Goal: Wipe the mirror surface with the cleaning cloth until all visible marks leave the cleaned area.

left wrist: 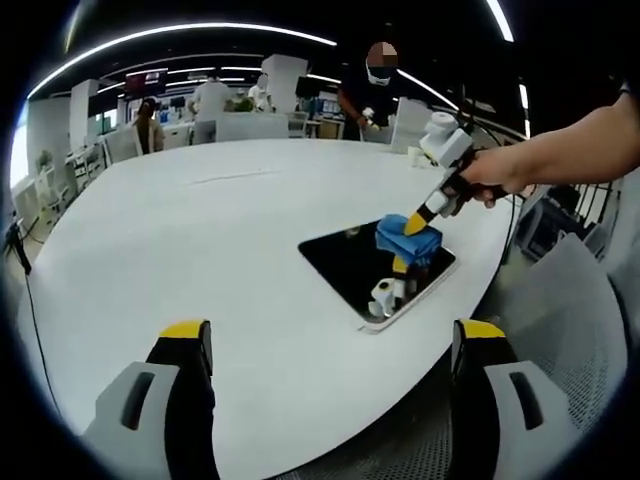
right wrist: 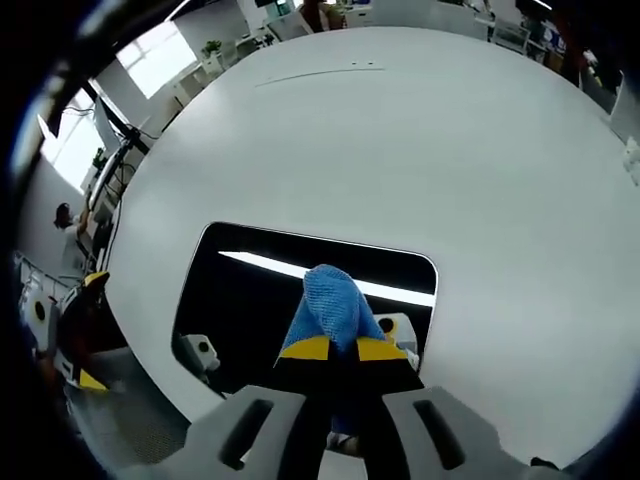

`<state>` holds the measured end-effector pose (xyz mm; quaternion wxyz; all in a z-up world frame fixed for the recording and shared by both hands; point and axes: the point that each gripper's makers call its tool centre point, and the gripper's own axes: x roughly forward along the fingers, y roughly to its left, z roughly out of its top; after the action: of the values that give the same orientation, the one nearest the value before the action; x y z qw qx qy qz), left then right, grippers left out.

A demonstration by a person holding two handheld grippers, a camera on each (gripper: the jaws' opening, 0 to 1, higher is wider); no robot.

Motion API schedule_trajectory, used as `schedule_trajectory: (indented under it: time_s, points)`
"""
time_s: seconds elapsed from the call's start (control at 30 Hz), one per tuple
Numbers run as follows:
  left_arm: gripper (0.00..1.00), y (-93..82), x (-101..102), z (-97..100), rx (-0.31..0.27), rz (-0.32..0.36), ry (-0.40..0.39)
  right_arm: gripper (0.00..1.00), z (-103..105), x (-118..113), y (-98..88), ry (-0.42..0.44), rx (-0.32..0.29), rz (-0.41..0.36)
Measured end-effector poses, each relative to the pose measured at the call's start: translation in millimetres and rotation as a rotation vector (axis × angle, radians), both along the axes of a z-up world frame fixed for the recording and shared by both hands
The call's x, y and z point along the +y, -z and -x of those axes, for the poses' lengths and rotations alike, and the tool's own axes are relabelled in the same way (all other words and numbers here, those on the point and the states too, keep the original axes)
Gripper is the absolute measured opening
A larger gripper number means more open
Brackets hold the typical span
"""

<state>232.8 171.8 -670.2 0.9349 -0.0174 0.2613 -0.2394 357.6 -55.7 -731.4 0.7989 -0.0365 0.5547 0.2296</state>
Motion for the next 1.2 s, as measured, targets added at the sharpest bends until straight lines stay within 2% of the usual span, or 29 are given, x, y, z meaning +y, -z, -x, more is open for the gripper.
schedule_trajectory:
  time_s: [0.3,0.57,0.83,1.2]
  points:
    - [0.98,-0.6,1,-0.6,-0.003,-0.001,-0.004,0.01,-5,-21,1.3,0.031,0.002,0.011]
    - [0.97,0.3,0,-0.6,0.002,-0.007,-0.002,0.01,-5,-23,0.6,0.031,-0.008,0.023]
    - [0.97,0.4,0,-0.6,0.002,-0.01,-0.001,0.01,-8,-34,0.8,0.09,0.004,0.018]
    - [0.97,1.5,1,-0.6,0.005,-0.012,-0.002,0.01,-10,-44,1.8,0.11,0.003,0.032]
